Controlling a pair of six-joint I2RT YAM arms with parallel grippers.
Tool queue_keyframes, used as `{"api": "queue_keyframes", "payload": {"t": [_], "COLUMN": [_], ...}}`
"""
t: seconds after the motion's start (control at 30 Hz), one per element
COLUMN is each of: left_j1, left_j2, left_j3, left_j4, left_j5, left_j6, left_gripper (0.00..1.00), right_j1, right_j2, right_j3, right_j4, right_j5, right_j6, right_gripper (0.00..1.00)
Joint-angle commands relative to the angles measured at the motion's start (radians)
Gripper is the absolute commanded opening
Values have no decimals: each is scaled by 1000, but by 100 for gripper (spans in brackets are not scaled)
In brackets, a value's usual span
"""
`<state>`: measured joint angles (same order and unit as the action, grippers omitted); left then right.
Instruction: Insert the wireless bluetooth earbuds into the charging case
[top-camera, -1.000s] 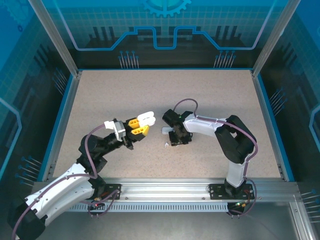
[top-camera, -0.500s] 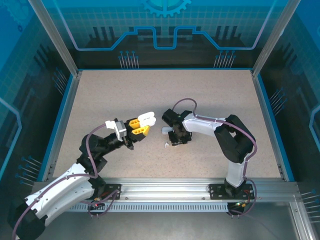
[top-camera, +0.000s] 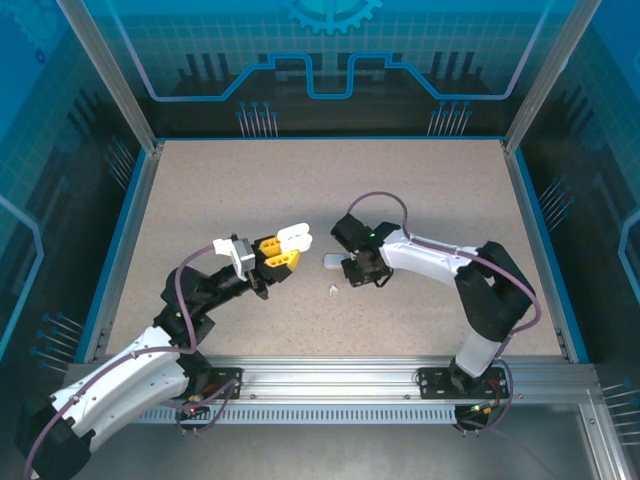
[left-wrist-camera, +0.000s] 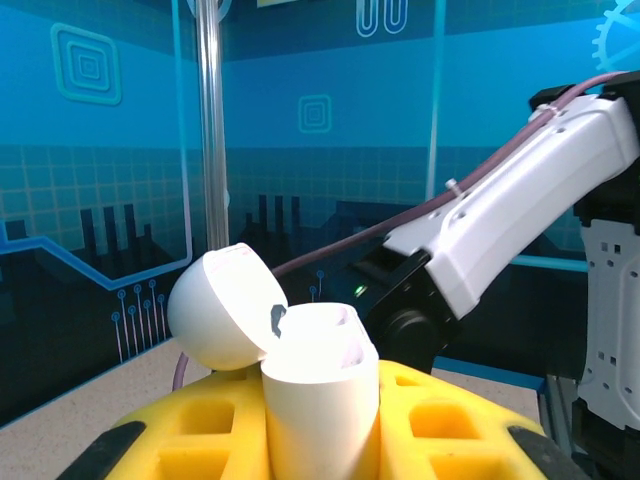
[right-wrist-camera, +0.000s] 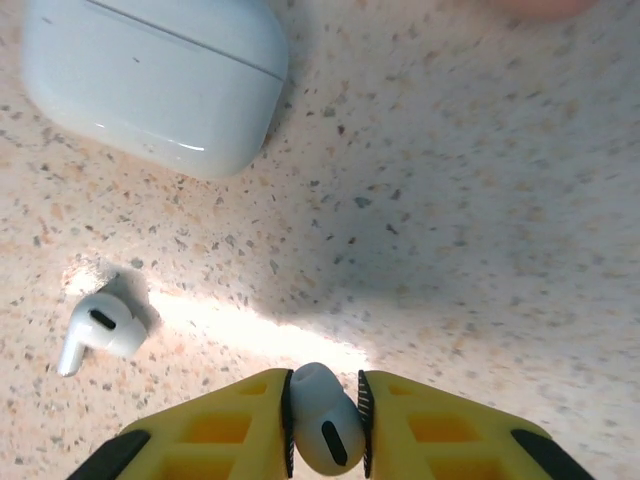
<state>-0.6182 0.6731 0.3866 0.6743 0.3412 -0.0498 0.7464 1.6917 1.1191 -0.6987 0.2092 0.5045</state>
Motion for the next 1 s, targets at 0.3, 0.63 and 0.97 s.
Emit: {"api": "queue_keyframes", "payload": {"t": [0.3, 0.63, 0.97], "left_j1": [-6, -6, -7], "left_j2": [70, 185, 281], "left_j3": [-55, -25, 31], "left_j4": [4, 30, 38], "left_j5": [-27, 52, 150], "left_j6": [-160, -217, -227], "left_gripper": [9, 9, 9], "right_j1": [10, 19, 119], "right_j2": [-419, -640, -601], "right_j3": [-141, -74, 75], "right_j4": [158, 222, 158], "right_j5": [63, -99, -108], "right_j6": [-362, -665, -809], "right_gripper": [24, 24, 24]}}
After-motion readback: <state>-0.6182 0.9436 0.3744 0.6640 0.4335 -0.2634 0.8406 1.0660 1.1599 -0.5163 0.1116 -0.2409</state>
